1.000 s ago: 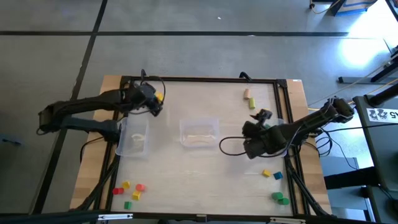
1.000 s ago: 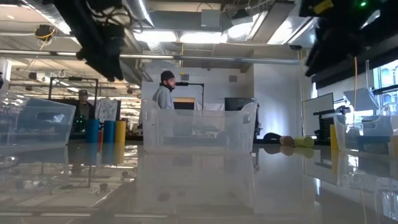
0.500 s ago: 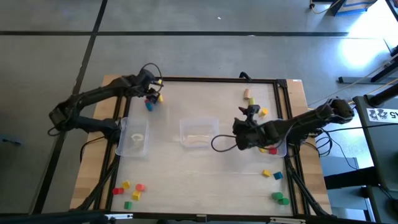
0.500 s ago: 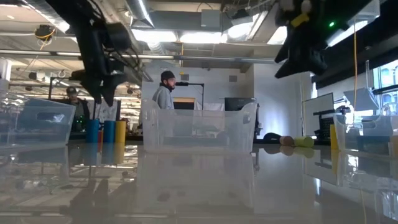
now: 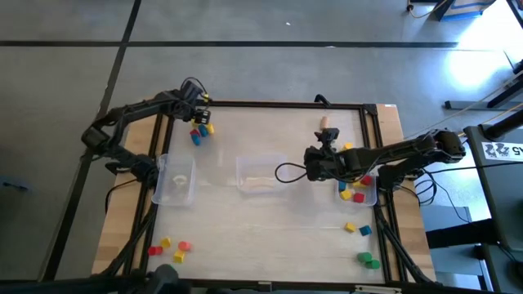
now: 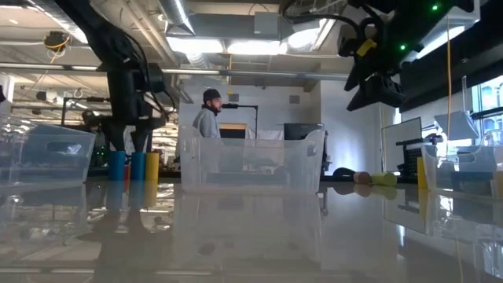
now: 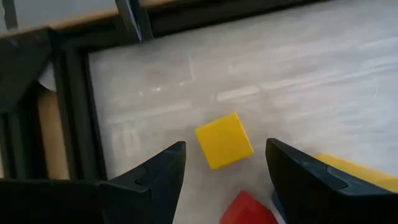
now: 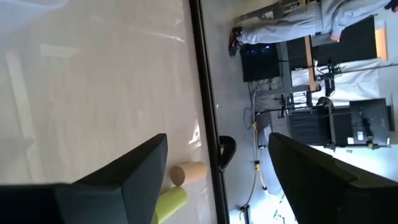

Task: Sort blocks by size
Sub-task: Put the yellow cube block into the right transparent bin

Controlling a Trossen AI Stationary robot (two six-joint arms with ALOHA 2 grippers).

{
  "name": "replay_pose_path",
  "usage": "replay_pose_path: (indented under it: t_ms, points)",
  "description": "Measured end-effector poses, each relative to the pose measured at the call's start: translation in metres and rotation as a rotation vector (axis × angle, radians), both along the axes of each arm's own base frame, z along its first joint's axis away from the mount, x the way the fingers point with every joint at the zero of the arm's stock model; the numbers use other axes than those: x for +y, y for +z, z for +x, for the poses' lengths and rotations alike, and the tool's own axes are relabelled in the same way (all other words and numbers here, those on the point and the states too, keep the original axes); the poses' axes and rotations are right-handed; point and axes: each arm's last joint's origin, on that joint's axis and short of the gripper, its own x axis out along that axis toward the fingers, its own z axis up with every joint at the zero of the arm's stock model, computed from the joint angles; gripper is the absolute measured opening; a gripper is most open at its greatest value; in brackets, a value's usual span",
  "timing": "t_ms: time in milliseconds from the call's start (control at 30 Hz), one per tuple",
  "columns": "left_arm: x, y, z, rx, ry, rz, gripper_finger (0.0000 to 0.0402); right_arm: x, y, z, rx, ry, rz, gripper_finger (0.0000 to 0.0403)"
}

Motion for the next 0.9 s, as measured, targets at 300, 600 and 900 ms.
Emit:
replay_pose_path:
  t_ms: [300,600,900]
  points:
    - [0.012,-0.029,0.008,0.027,0.017,-0.053,0.0219,0.001,-0.001,0.0,0.01,0.019,0.025,0.0285]
    - [0.013,-0.033,0.01,0.025,0.023,-0.056,0.0208,0.001,-0.001,0.0,0.011,0.025,0.038,0.0285]
    - [0.013,-0.033,0.01,0.03,0.009,-0.055,0.0131,0.001,-0.001,0.0,0.01,0.025,0.038,0.0285]
